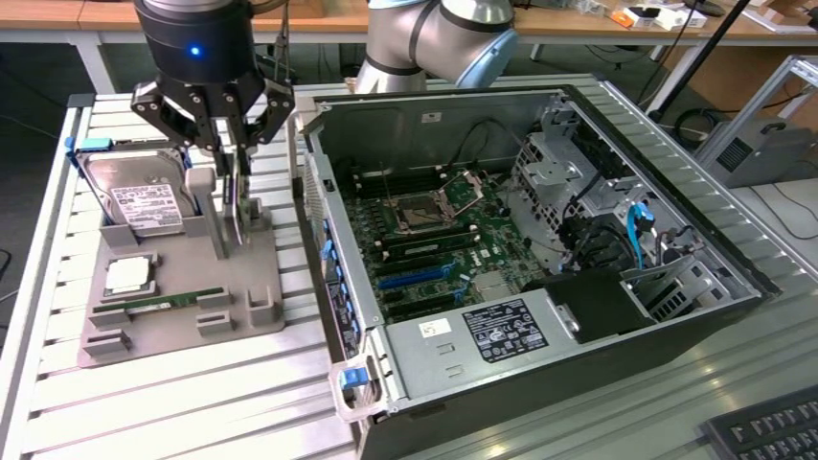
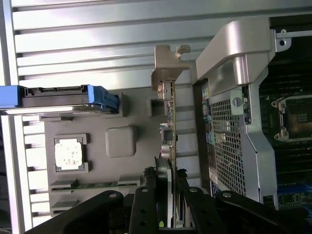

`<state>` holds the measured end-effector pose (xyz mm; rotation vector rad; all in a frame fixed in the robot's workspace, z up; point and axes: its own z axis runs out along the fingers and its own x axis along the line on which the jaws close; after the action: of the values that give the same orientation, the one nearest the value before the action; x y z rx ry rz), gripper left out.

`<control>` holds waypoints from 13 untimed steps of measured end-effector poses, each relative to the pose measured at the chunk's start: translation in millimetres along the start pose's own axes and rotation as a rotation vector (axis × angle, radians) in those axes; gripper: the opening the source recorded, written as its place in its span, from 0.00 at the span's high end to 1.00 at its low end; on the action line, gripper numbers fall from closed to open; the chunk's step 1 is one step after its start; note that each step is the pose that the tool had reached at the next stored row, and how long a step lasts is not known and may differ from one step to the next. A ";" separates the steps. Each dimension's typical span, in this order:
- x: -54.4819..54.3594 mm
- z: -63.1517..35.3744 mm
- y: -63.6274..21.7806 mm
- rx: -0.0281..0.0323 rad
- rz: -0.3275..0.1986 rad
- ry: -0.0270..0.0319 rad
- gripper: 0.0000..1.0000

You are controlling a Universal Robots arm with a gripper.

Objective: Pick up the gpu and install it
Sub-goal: 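Pick up the gpu and move the gpu toward the slot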

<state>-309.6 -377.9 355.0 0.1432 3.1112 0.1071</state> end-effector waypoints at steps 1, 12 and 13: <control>0.0 -0.5 0.0 -0.0005 0.000 0.0001 0.74; -0.2 -7.5 0.5 -0.0088 0.000 0.0008 0.74; -0.2 -8.1 0.5 -0.0093 0.000 0.0009 0.74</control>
<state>-309.6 -378.0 363.1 0.1434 3.1111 0.1217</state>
